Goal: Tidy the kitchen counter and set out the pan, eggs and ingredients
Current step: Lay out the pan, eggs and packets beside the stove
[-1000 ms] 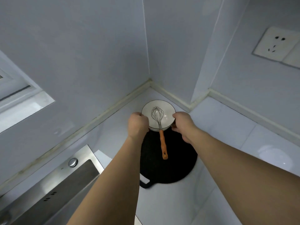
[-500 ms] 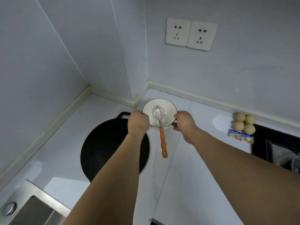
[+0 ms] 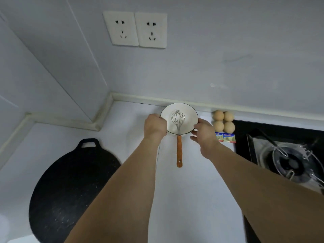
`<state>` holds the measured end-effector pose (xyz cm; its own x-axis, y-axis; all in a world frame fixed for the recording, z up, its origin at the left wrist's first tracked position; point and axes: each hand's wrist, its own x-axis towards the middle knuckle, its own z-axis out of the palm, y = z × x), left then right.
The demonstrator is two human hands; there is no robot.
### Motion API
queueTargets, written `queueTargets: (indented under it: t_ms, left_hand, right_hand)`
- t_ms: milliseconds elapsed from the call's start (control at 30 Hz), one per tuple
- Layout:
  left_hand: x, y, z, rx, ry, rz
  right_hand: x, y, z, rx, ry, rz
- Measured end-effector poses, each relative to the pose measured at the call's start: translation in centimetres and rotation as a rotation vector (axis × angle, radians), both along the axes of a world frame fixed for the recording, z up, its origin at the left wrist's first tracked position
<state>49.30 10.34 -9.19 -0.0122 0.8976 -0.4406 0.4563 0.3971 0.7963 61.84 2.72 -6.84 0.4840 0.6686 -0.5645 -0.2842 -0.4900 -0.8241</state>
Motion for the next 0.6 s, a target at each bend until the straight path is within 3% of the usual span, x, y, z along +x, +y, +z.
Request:
queueTargets:
  t_ms: [600]
  left_hand:
    - [9.0, 3.8, -3.8, -0.009, -0.001, -0.151]
  right_hand:
    - [7.4, 1.7, -3.6, -0.071, -0.046, -0.112]
